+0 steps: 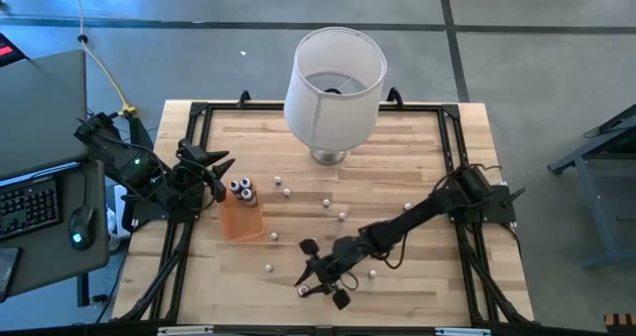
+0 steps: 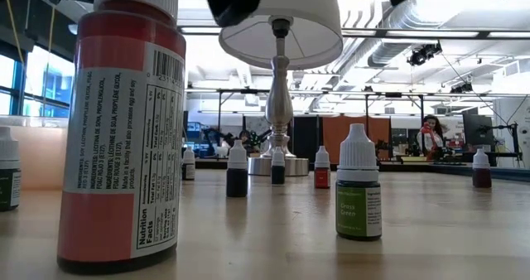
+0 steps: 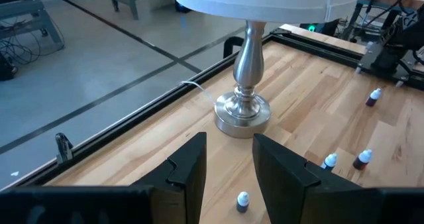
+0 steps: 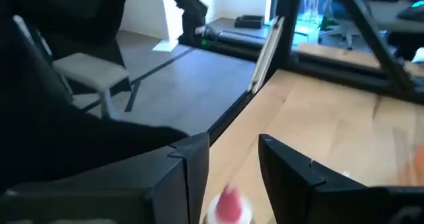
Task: Pick & Place food coloring
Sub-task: Put the big pink food coloring bottle into the orange bin, then put the orange food coloring bottle into the orange bin, then put the black food coloring bottle into the orange bin
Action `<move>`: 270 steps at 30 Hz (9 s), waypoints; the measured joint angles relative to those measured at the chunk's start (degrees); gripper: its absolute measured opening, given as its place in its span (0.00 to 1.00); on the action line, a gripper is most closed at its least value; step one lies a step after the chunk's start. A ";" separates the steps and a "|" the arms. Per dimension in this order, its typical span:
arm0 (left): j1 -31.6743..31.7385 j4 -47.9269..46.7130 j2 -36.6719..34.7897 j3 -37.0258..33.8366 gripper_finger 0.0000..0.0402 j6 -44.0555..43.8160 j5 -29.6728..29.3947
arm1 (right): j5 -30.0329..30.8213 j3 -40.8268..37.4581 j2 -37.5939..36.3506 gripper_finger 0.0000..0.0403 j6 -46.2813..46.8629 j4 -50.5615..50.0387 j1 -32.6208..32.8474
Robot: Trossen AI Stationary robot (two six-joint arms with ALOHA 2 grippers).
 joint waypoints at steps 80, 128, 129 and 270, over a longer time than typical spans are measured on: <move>0.00 -0.53 0.04 0.00 0.30 3.37 -0.61 | 22.98 40.75 28.17 0.26 -6.78 -8.35 -20.98; 15.22 54.84 30.01 -0.02 0.30 31.81 44.59 | 59.73 -8.20 -32.26 0.22 33.72 -80.87 4.62; 16.28 56.65 30.01 -0.02 0.30 34.71 46.89 | 58.34 -10.30 -34.75 0.22 34.44 -80.25 4.61; -1.90 32.24 31.80 7.80 0.30 35.61 50.53 | 55.76 16.86 -17.80 0.39 30.01 -102.18 -3.47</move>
